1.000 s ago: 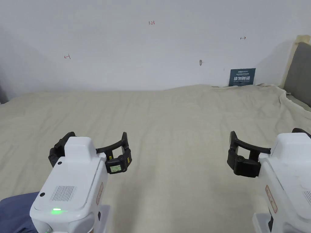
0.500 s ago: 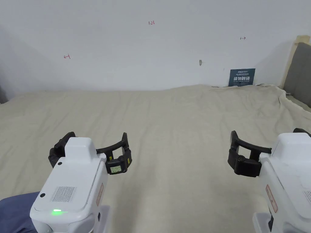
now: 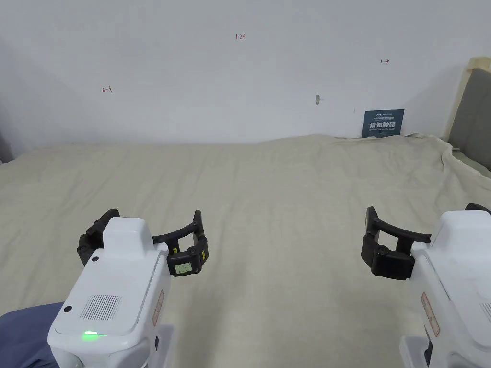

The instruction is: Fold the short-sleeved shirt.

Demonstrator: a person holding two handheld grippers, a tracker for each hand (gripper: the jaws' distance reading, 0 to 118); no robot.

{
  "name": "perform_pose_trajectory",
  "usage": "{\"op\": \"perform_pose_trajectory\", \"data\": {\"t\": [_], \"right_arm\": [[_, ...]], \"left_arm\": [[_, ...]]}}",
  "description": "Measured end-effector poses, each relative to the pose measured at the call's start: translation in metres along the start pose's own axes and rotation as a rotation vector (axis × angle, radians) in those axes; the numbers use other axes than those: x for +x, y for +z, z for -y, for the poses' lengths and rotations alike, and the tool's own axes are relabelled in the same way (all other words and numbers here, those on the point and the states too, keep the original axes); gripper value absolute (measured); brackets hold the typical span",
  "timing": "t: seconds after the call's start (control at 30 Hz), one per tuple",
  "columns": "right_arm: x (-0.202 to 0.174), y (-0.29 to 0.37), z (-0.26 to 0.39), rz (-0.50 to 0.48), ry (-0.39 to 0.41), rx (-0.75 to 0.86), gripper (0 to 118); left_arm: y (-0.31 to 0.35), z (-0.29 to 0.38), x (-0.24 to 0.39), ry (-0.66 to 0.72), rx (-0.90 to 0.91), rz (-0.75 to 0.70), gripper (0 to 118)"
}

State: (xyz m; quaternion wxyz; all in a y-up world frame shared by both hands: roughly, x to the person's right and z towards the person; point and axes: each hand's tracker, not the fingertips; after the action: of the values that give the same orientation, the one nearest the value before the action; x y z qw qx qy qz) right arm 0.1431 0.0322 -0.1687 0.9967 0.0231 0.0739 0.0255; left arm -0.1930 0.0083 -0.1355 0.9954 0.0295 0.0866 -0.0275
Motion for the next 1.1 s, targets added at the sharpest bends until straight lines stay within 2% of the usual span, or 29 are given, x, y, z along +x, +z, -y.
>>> {"op": "perform_pose_trajectory", "data": {"t": [0.37,0.43,0.53,0.63,0.73,0.8,1.1], "right_arm": [[0.000,-0.003,0.000,0.007,0.004,-0.030,117],[0.000,-0.005,-0.003,0.037,-0.050,-0.079,117],[0.000,-0.007,-0.012,0.092,-0.189,-0.188,117],[0.008,-0.015,-0.015,0.175,-0.253,-0.351,117],[0.012,-0.022,-0.016,0.210,-0.273,-0.473,117],[0.016,-0.026,-0.016,0.189,-0.285,-0.519,117],[0.017,-0.028,-0.009,0.219,-0.261,-0.475,117]], "left_arm": [[0.000,0.003,-0.002,0.006,-0.009,-0.001,118],[0.000,0.003,-0.002,0.009,-0.011,-0.001,118],[0.001,0.002,-0.003,0.017,-0.011,0.004,118],[0.001,0.001,-0.004,0.020,-0.011,0.007,118],[0.003,-0.001,-0.004,0.022,-0.007,0.010,118],[0.003,-0.002,-0.004,0.024,-0.005,0.009,118],[0.003,-0.004,-0.004,0.027,0.002,0.008,118]]}}
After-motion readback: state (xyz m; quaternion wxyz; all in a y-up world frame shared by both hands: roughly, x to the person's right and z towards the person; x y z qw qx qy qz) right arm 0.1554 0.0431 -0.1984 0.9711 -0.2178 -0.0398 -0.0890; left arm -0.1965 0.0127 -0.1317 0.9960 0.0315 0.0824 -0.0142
